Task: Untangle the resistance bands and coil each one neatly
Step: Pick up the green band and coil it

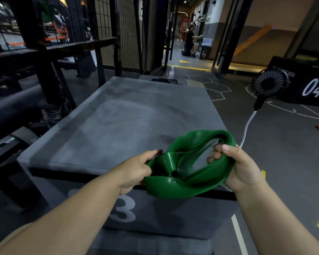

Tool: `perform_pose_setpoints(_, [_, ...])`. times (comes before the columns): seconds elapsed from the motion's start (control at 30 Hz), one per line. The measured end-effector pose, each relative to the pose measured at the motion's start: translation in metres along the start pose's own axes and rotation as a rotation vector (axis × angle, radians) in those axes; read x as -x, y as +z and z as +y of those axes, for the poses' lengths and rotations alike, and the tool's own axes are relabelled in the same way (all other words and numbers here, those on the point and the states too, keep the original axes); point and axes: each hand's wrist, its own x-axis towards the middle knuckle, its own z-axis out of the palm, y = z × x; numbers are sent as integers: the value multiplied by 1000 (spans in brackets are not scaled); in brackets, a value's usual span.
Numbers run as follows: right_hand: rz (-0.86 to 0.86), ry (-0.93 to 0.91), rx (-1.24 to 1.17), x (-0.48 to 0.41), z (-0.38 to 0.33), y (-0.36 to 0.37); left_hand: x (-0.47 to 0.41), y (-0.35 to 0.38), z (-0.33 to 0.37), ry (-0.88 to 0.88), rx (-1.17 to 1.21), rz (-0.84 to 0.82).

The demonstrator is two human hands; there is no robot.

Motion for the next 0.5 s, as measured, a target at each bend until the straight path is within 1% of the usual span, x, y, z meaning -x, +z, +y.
perform_pose_setpoints(0.07, [18, 8, -12, -2, 1, -1, 0, 1, 5, -16, 33, 24])
perform_pose_setpoints(0.17, [45, -5, -16, -3, -2, -3, 0, 3, 10, -31, 164, 119])
perform_pose_setpoints(0.2, [51, -11, -14, -4, -2, -3, -1, 2, 9, -32, 161, 138])
perform_pose_setpoints(0.27, [62, -10, -2, -5, -1, -1, -9, -2, 4, -18, 92, 221])
perform_pose_setpoints(0.37, [98, -36, 11, -9, 4, 2, -17, -9, 4, 76, -11, 480])
perform_pose_setpoints(0.43, [113, -59, 34, -11, 7, 6, -17, -16, 8, 93, -82, 541])
perform_pose_setpoints(0.5, [128, -68, 29, -13, 8, 11, -19, -25, 15, 101, -192, 567])
